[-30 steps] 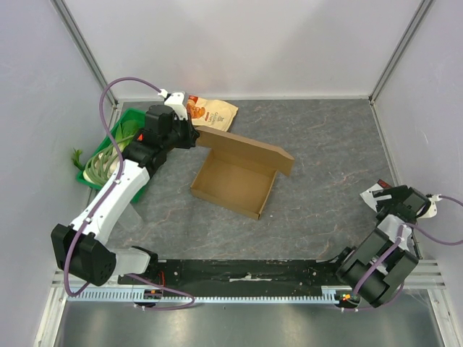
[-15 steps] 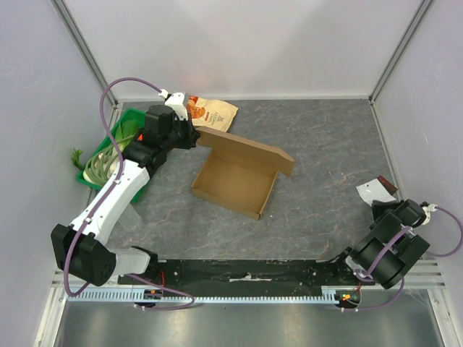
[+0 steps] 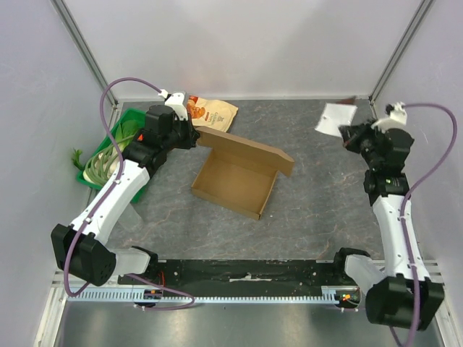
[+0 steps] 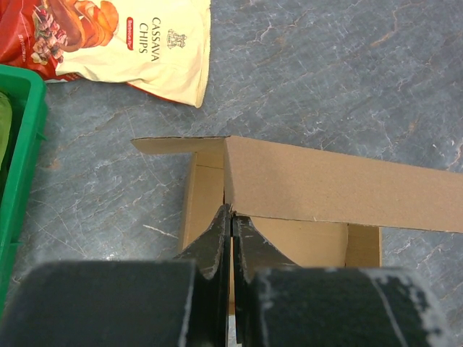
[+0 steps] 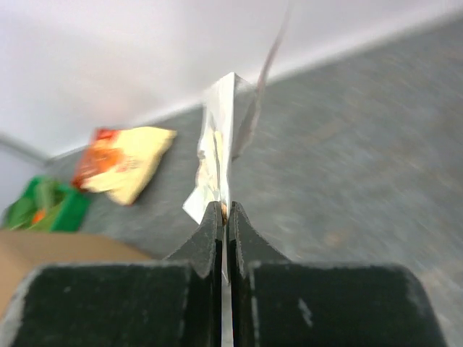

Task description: Fold the paper box

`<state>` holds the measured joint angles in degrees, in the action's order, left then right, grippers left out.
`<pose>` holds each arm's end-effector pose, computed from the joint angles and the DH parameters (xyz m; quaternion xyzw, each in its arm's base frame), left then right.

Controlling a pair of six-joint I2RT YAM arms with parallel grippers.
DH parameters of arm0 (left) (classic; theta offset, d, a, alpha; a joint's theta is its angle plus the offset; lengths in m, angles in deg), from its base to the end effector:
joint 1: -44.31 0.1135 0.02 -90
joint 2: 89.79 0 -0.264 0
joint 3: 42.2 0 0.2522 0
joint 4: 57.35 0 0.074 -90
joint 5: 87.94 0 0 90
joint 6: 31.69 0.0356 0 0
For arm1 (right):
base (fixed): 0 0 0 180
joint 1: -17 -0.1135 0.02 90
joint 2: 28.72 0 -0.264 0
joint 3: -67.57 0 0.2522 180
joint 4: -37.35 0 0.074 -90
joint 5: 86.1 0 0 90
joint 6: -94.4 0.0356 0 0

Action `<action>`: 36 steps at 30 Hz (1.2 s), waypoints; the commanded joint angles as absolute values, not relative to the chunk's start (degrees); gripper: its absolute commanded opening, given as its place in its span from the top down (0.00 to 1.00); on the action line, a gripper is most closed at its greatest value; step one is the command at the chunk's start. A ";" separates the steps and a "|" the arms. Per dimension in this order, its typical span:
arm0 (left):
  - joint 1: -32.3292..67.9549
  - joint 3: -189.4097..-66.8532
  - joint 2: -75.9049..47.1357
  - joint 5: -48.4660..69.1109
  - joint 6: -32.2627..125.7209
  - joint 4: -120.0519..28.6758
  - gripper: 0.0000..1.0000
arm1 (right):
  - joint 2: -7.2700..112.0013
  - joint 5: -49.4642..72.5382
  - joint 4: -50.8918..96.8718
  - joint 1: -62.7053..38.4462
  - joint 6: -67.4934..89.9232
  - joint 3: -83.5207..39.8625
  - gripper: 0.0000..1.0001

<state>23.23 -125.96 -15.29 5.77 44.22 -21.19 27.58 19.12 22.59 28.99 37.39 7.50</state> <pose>0.2754 -0.1086 0.3589 0.0688 0.8491 -0.1843 0.4902 0.2284 -0.0390 0.3291 0.2147 0.7388 0.2154 0.6014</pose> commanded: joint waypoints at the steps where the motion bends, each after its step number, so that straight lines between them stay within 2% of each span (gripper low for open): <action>1: 23.13 -127.06 -14.73 5.84 42.22 -20.64 0.98 | 26.92 28.31 19.88 15.54 34.11 -4.98 1.00; 3: 23.13 -127.50 -14.65 5.67 42.40 -20.56 0.98 | 28.67 37.49 22.08 6.51 34.55 -10.25 1.00; 5: 23.13 -127.94 -14.65 5.23 42.84 -20.03 0.98 | 32.09 40.02 20.17 -1.51 31.49 -15.68 1.00; 6: 23.13 -128.38 -14.73 4.96 43.01 -19.86 0.98 | 32.98 39.85 17.90 -9.55 30.25 -16.85 1.00; 9: 23.13 -128.91 -14.91 3.91 43.45 -19.42 0.98 | 37.10 38.62 16.03 -20.92 29.97 -18.44 1.00; 15: 23.13 -129.70 -15.52 2.42 44.68 -18.36 0.98 | 42.56 33.00 20.24 -35.89 29.36 -12.65 1.00; 23: 23.13 -129.88 -15.96 0.48 45.30 -18.01 0.98 | 45.11 24.13 19.02 -37.41 29.18 -7.81 1.00; 29: 23.13 -129.79 -15.52 1.01 44.86 -17.92 0.98 | 49.59 15.86 17.17 -34.96 33.47 -9.91 1.00; 30: 23.13 -129.62 -15.44 1.18 44.86 -17.92 0.98 | 50.38 11.06 15.78 -34.51 33.49 -10.00 0.92; 31: 23.13 -129.70 -15.44 1.18 44.69 -17.83 0.98 | 50.39 6.75 14.46 -34.33 33.32 -10.18 0.79; 32: 23.13 -129.70 -15.35 1.18 44.60 -17.83 0.98 | 50.65 2.97 13.05 -34.16 33.32 -10.09 0.60; 33: 23.13 -129.62 -15.35 1.36 44.51 -17.83 0.98 | 51.00 2.23 11.12 -34.24 31.92 -10.61 0.49; 35: 23.13 -129.70 -15.26 1.62 44.42 -17.83 0.98 | 50.30 -5.21 9.62 -35.20 31.65 -11.41 0.49; 36: 23.13 -129.62 -15.26 1.53 44.25 -17.83 0.98 | 49.78 -9.51 7.87 -36.86 31.47 -11.24 0.56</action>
